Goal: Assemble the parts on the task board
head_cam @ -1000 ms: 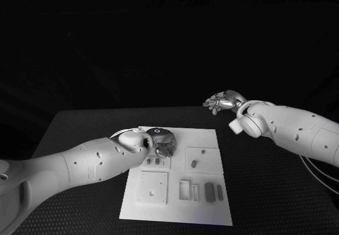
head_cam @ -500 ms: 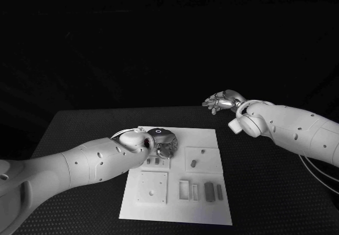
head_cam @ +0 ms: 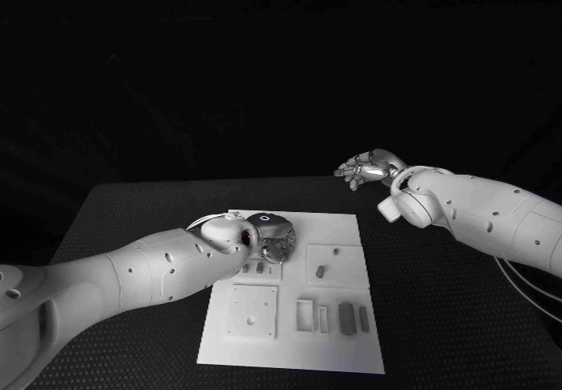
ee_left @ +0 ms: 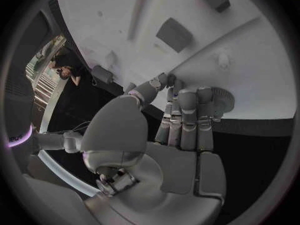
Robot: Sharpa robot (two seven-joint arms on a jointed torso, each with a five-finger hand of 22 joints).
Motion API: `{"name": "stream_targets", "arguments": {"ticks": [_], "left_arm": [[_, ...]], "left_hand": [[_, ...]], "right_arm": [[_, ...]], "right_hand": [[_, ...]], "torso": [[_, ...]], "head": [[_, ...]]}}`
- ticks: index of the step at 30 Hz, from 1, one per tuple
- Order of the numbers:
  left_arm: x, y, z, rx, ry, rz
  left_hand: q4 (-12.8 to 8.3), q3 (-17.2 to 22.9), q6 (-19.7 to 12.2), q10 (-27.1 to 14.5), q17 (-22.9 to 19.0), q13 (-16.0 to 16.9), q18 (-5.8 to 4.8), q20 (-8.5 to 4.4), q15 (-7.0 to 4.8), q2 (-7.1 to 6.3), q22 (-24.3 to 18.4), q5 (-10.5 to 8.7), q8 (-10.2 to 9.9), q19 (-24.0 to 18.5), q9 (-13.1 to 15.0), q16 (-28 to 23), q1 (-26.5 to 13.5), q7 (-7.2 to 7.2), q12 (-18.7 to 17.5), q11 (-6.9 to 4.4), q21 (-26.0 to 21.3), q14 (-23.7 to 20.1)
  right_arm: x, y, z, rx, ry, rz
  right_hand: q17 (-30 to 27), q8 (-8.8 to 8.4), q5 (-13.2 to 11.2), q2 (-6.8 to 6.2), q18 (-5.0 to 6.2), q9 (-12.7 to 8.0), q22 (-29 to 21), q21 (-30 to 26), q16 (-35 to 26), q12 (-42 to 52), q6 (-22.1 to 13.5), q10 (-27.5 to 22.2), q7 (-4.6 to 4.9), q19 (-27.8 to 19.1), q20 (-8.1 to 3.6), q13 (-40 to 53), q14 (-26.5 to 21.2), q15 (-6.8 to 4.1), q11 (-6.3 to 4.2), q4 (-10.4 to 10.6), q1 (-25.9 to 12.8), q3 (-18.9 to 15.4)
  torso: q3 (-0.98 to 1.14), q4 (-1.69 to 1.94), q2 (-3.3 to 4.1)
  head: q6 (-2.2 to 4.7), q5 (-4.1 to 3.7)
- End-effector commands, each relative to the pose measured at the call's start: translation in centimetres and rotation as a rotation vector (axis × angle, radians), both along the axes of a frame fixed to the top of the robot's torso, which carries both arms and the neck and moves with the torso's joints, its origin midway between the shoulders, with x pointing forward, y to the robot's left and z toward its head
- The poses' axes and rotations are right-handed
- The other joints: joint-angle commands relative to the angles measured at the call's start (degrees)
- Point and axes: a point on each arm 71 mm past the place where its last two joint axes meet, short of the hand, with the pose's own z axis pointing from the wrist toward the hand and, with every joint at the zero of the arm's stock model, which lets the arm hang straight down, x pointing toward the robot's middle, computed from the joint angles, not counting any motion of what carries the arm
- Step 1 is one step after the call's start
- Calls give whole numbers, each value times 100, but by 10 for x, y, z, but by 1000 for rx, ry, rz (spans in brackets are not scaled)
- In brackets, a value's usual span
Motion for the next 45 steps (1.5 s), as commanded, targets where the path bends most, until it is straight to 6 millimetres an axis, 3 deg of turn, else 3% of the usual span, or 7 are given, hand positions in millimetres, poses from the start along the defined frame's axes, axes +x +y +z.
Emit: {"name": "stream_targets", "arguments": {"ticks": [1, 14, 27, 45], "left_arm": [[-7, 0, -15, 52, 46, -12], [-7, 2, -16, 46, 29, -13], [-6, 7, -10, -16, -19, -3], [-2, 20, 3, -210, -16, 79]], "left_hand": [[-9, 45, 54, 70, 5, -9, 287, -41, -45, 96, 113, 23, 33, -6, 8, 24, 27, -17, 47, 1, 26, 2], [-79, 94, 393, 425, 0, 90, 246, -120, -172, 246, 106, 42, 178, 41, 68, 59, 68, -142, 169, -132, 67, 79], [-110, 132, 436, 483, 3, 120, 238, -157, -205, 280, 93, 88, 183, 81, 79, 85, 110, -160, 168, -163, 67, 135], [-106, 156, 475, 525, -7, 144, 219, -183, -219, 274, 75, 188, 187, 116, 93, 87, 104, -174, 155, -176, 45, 180]], "right_arm": [[0, 2, 0, 3, 1, 17], [-1, 1, 0, 3, 1, 16], [-1, 1, 0, 3, 0, 16], [-1, 0, 0, 2, -1, 13]], "right_hand": [[-7, 33, 29, 36, 46, -7, 10, -30, 16, 19, -29, -32, 85, 12, 9, -9, -39, 13, -7, 14, -34, -9], [-7, 35, 28, 35, 46, -9, 15, -35, 17, 22, -28, -32, 85, 13, 9, -14, -39, 13, -7, 13, -34, -10], [-8, 36, 27, 34, 46, -10, 20, -40, 17, 26, -28, -33, 85, 14, 10, -20, -40, 13, -7, 12, -35, -11], [-9, 37, 28, 32, 46, -12, 27, -47, 17, 30, -29, -34, 85, 16, 10, -27, -40, 13, -7, 13, -36, -13]], "torso": [[0, -6, 5], [1, 9, -1], [-9, 8, -1], [-7, 12, -3]], "head": [[-5, -8], [-22, -33], [-16, -29], [30, -7]]}}
